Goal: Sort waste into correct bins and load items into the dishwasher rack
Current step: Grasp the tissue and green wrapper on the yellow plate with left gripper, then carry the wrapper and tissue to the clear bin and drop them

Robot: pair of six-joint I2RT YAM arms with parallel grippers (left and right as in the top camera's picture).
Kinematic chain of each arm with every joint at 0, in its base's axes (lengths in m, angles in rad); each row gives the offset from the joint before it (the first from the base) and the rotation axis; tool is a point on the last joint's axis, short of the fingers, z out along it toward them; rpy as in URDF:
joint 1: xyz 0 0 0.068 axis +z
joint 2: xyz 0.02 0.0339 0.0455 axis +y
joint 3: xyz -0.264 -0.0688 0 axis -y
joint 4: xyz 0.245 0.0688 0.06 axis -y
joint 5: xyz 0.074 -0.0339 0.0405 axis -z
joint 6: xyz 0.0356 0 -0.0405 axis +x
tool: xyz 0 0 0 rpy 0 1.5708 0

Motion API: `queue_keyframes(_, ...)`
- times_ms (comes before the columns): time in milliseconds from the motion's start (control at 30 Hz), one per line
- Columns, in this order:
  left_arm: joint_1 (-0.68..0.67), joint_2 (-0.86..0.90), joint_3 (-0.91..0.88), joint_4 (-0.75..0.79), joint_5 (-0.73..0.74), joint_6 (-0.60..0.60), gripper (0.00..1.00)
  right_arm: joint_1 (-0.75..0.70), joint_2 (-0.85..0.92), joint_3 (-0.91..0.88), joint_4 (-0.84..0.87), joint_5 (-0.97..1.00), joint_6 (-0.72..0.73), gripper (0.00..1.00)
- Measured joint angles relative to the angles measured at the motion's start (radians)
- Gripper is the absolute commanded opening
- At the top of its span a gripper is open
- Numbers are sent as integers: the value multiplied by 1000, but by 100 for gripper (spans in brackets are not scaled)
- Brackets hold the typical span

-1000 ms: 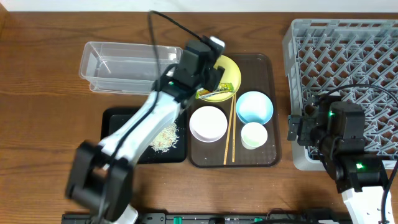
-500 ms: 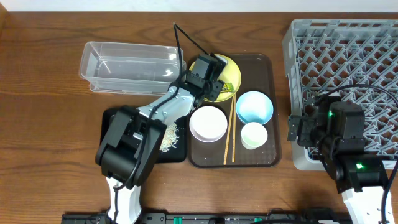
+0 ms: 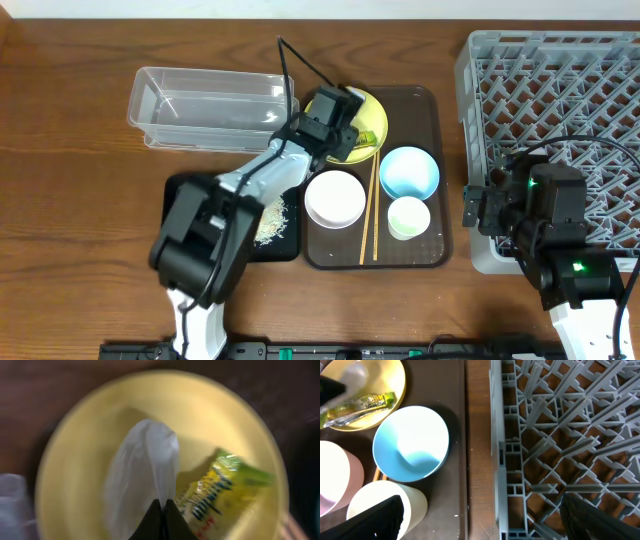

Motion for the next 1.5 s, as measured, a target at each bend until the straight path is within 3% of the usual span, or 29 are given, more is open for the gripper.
queue_keyframes(267, 30, -257, 0, -100, -138, -25, 6, 0, 0, 1, 0, 0, 0, 98)
queue_keyframes(533, 187, -249, 0, -189, -233, -34, 7, 0, 0, 1, 0, 0, 0, 97)
queue_keyframes(600, 218, -249, 0, -205, -232, -37, 17, 0, 0, 1, 0, 0, 0, 98)
queue_keyframes(633, 228, -249, 0, -213, -229, -37, 33, 0, 0, 1, 0, 0, 0, 98)
queue_keyframes(667, 234, -249, 0, -222, -222, -38, 40, 0, 0, 1, 0, 0, 0, 98)
queue_keyframes(733, 237, -249, 0, -232, -199, -49, 45, 0, 0, 1, 0, 0, 0, 98)
queue_keyframes(867, 222, -249, 0, -228, -121, -58, 50, 0, 0, 1, 0, 0, 0, 98)
queue_keyframes(1100, 132, -249, 0, -210, 15, -42, 51, 0, 0, 1, 0, 0, 0, 98)
queue_keyframes(1500, -24, -84, 0, -197, 69, 158, 56, 0, 0, 1, 0, 0, 0, 98)
